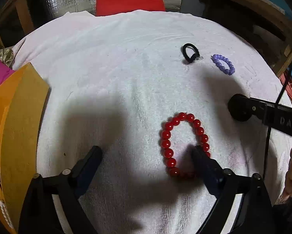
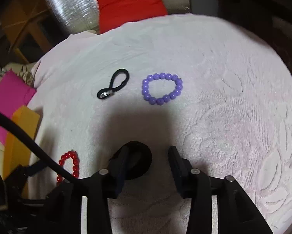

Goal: Organize jewelry
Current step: 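Move the left tool to the red bead bracelet while the right tool holds the black ring, then close the left tool on the red bead bracelet and lift it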

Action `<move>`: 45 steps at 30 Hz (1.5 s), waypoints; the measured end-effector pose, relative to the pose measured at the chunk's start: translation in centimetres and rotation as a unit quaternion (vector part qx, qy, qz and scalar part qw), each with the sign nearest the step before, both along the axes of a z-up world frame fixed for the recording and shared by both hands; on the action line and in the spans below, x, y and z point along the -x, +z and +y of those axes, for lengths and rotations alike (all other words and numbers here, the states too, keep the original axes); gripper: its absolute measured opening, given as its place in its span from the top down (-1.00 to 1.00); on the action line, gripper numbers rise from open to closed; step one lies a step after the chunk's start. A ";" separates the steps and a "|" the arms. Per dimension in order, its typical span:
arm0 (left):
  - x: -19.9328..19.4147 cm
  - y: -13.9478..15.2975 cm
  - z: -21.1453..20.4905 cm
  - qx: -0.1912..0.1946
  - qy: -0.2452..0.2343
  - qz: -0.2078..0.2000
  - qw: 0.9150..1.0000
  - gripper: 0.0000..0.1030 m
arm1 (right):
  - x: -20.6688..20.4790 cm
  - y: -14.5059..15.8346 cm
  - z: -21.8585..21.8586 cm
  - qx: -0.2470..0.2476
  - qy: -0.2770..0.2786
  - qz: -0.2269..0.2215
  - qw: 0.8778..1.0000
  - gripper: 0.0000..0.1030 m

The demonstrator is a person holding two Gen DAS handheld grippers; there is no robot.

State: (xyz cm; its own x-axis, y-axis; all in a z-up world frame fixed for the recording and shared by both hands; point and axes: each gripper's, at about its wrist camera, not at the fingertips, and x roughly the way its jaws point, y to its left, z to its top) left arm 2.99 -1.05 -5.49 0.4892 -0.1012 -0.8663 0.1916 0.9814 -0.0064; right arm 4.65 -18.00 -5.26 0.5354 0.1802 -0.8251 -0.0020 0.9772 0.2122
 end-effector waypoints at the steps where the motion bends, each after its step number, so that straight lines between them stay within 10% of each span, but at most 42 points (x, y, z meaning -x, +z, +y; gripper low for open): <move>1: 0.0 -0.1 0.0 0.000 0.004 0.001 1.000 -0.90 | 0.1 0.0 0.3 0.005 0.002 -0.004 1.000 0.00; 9: -0.1 -0.4 0.8 0.005 0.001 -0.001 1.000 -0.98 | -0.3 1.0 -2.1 -0.065 -0.016 0.026 0.997 -0.26; 30: 0.9 1.6 0.6 0.016 -0.058 0.010 0.998 -0.96 | -0.7 1.3 -1.9 -0.020 0.002 0.024 1.000 0.01; 37: 1.6 1.6 -0.7 0.010 -0.086 -0.003 0.996 -0.27 | -1.0 0.6 -0.6 0.013 0.005 0.016 1.000 0.53; 45: 1.0 2.2 0.0 0.035 -0.073 -0.016 0.997 0.62 | -0.9 0.3 -0.2 0.027 0.014 0.013 0.999 0.57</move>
